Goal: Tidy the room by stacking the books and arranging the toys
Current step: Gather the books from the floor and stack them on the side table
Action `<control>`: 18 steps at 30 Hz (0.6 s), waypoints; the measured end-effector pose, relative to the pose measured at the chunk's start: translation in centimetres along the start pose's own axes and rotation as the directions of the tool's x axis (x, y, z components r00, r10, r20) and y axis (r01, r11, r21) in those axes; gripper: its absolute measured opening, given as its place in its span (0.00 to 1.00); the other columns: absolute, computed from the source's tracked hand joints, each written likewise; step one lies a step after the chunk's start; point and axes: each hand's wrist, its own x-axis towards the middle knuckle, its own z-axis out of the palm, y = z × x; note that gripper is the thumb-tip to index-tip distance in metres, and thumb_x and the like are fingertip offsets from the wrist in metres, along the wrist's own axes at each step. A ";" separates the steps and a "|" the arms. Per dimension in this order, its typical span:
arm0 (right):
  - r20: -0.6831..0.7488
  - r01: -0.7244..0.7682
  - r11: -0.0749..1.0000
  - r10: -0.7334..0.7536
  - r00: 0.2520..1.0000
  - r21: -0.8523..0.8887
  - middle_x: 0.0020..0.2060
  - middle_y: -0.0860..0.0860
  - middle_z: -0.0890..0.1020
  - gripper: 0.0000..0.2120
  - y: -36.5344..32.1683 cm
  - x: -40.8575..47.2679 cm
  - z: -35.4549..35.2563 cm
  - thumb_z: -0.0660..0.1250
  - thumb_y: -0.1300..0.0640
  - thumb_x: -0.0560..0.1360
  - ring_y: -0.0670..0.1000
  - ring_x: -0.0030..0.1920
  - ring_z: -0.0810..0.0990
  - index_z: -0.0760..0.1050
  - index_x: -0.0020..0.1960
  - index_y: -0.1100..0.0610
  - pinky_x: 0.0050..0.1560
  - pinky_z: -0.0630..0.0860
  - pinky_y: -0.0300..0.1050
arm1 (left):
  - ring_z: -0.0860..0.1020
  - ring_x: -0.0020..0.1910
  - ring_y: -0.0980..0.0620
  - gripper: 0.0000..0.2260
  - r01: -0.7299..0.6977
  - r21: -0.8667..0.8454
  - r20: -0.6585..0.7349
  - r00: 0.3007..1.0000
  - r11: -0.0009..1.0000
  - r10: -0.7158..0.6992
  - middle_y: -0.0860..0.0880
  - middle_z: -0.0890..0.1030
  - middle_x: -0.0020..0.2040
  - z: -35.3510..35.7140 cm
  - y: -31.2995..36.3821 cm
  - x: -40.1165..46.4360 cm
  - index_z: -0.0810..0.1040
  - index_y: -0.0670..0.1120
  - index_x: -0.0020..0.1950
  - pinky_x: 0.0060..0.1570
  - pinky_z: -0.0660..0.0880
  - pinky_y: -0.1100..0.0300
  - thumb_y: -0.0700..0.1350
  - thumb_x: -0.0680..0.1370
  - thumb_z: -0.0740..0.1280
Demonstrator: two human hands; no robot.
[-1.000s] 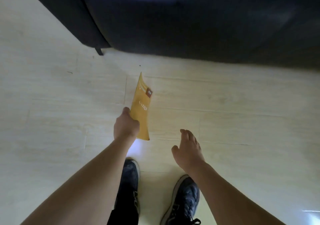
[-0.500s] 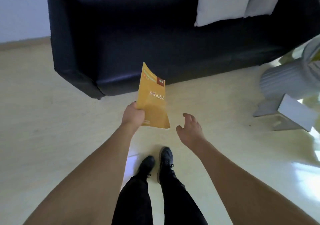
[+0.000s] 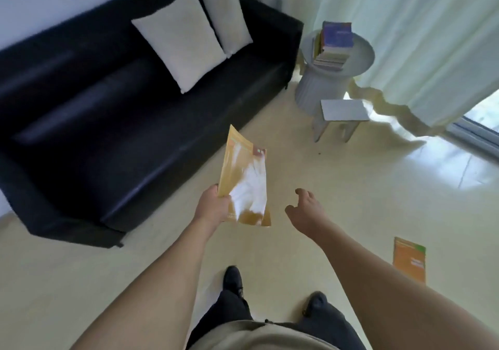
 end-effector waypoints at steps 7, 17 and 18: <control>-0.079 -0.100 0.979 0.115 0.990 0.177 0.75 0.55 0.62 0.30 14.9 -3.9 -6.8 0.59 0.55 0.77 0.58 0.71 0.66 0.57 0.77 0.57 0.70 0.66 0.54 | 0.81 0.43 0.44 0.09 -0.073 0.030 0.099 0.993 0.997 0.070 0.47 0.84 0.45 14.0 4.7 -5.5 0.81 0.50 0.47 0.42 0.81 0.50 0.42 0.73 0.63; -0.081 -0.293 0.905 0.332 0.940 0.307 0.73 0.59 0.64 0.30 36.6 -9.9 -15.0 0.58 0.55 0.77 0.60 0.72 0.65 0.57 0.76 0.61 0.70 0.65 0.54 | 0.80 0.38 0.50 0.09 -0.027 0.032 0.319 0.948 0.999 0.015 0.50 0.82 0.42 36.2 9.7 -15.4 0.79 0.48 0.48 0.39 0.78 0.56 0.35 0.80 0.63; -0.074 -0.293 0.900 0.333 0.940 0.324 0.73 0.59 0.64 0.30 37.7 -10.1 -15.5 0.58 0.55 0.77 0.60 0.72 0.64 0.57 0.77 0.61 0.70 0.65 0.54 | 0.80 0.37 0.50 0.09 -0.019 0.041 0.329 0.944 0.999 0.005 0.50 0.82 0.43 37.1 10.0 -15.6 0.78 0.48 0.49 0.38 0.77 0.57 0.36 0.81 0.63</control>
